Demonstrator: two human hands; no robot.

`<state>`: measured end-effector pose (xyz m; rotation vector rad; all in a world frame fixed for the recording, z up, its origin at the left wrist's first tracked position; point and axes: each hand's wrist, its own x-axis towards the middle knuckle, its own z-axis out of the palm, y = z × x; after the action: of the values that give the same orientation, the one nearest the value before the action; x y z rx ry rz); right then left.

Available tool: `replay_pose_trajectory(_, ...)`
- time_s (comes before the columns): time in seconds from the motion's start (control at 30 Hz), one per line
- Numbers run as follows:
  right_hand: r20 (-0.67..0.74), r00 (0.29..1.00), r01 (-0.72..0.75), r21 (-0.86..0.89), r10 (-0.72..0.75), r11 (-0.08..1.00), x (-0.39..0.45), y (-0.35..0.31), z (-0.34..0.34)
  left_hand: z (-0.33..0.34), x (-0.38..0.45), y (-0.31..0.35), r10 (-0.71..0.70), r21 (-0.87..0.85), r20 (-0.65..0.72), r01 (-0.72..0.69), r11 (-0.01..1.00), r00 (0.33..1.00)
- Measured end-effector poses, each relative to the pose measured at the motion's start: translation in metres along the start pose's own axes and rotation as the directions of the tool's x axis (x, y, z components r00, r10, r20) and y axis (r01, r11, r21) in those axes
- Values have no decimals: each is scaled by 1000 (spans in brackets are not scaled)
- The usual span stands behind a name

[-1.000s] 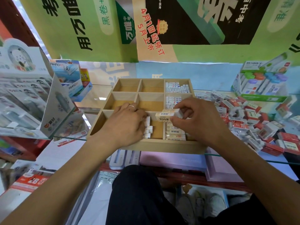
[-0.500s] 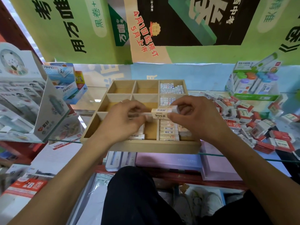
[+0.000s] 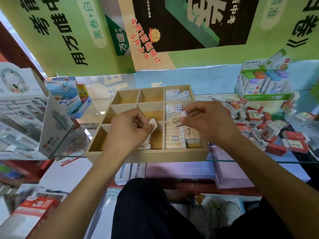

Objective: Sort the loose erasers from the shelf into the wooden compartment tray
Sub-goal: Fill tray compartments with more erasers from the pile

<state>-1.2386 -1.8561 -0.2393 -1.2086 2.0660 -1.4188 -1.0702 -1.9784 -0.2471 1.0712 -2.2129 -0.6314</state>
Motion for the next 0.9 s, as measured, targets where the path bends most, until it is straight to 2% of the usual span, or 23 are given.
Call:
replay_pose_trajectory(0.1,15,999,35,-15,-35,999,-5,-1,3,15,4,8,-7,102,77,-1,995,997)
replay_pose_trajectory(0.27,3,997,73,-55,-73,996,-8,6,-1,21,6,11,-5,137,249,-30,990,968)
replay_pose_trajectory(0.37,7,998,65,-50,-65,997,-6,11,-5,13,10,11,-27,81,279,5,997,960)
replay_pose_trajectory(0.43,15,998,56,-25,-56,998,-6,14,-5,7,10,13,-10,41,233,0,999,972)
replay_pose_trajectory(0.53,24,998,53,29,-54,998,-4,16,-4,0,3,19,76,-176,214,-38,984,974)
replay_pose_trajectory(0.63,64,998,-4,198,-9,980,-5,11,1,1,-8,30,137,-299,306,-42,953,942)
replay_pose_trajectory(0.7,99,995,-29,288,0,957,-7,6,5,4,-10,31,141,-322,290,-42,946,946)
replay_pose_trajectory(0.77,110,994,-54,334,18,941,-9,4,9,5,-8,26,80,-334,248,8,943,965)
replay_pose_trajectory(0.83,81,996,-71,318,48,945,-9,5,10,3,-4,17,-62,-300,185,117,947,981)
replay_pose_trajectory(0.9,51,997,-74,279,62,957,-7,7,7,-1,1,6,-176,-127,106,189,974,979)
